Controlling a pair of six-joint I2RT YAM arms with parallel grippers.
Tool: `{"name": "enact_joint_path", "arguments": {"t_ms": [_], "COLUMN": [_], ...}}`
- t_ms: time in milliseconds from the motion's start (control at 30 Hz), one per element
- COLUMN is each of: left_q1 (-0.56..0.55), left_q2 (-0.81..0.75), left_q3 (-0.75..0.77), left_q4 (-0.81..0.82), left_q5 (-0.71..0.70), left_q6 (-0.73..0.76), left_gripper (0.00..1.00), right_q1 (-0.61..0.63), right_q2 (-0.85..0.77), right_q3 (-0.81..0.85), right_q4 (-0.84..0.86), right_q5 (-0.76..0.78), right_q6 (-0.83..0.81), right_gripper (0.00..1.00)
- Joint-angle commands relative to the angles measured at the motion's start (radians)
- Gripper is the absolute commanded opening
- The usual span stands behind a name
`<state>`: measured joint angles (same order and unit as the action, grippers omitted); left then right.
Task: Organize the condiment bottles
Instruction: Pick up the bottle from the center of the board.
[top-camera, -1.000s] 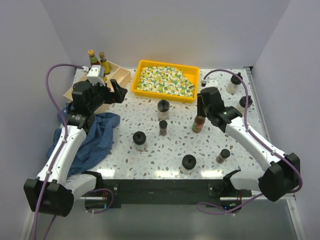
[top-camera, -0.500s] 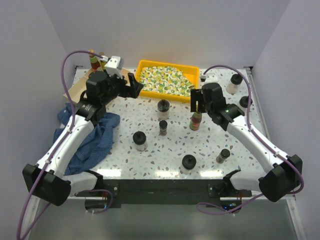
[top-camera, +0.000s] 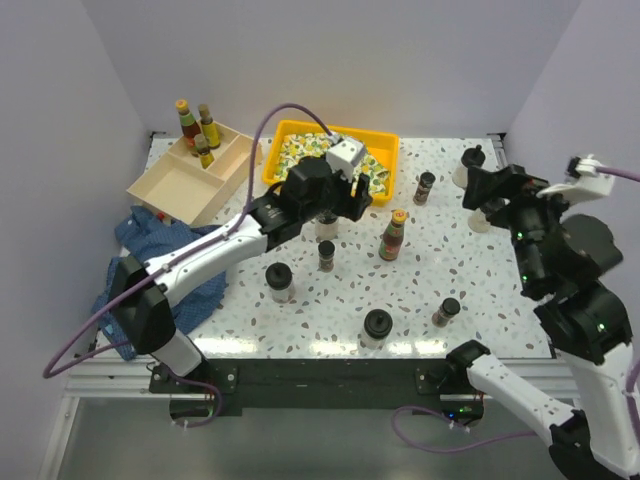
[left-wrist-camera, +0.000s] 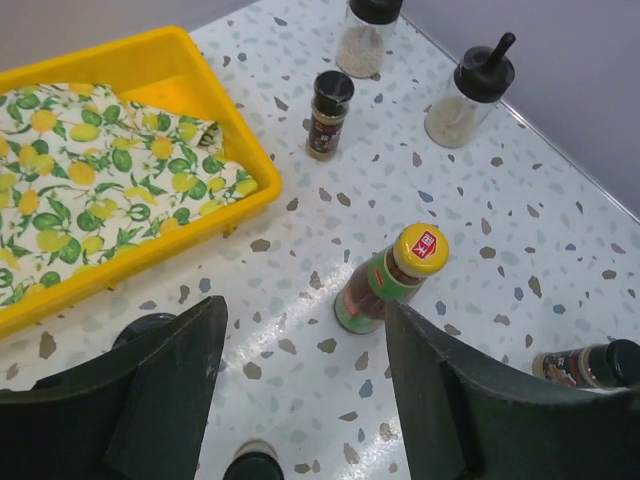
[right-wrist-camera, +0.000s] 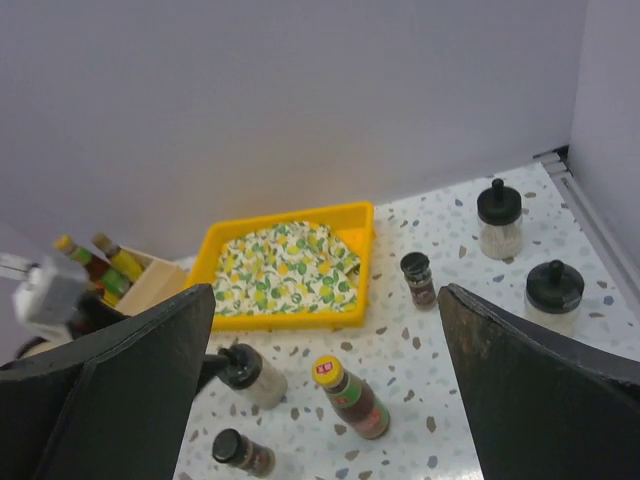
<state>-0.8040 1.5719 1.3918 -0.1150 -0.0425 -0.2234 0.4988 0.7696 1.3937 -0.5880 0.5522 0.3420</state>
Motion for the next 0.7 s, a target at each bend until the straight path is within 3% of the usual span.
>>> {"name": "enact_joint_path", "arguments": {"t_ms": [0,233,667], "left_q1": [-0.066,-0.149,-0.185], "left_q2": [0.094,0.273,0.401], "left_q3": [0.105,0.233,0.292], "left_q4": [0.098,0.071,0.067], "left_q5": [-0.088,-0.118,-0.168], "left_q6": [0.012,0.087,0.114], "left_gripper": [0.69,0.75,0.72], "right_q1": [0.003,0.003,0.003], "right_q2": [-0.09,-0.156,-0.181], "right_q3": [-0.024,-0.079,-0.113], "right_q4": [0.062,0.082,0.08], "right_q5": [0.029,0.051,0.072], "right_q6": [0.023,-0.014,-0.046], "right_gripper": [0.99,0.99,0.99]}}
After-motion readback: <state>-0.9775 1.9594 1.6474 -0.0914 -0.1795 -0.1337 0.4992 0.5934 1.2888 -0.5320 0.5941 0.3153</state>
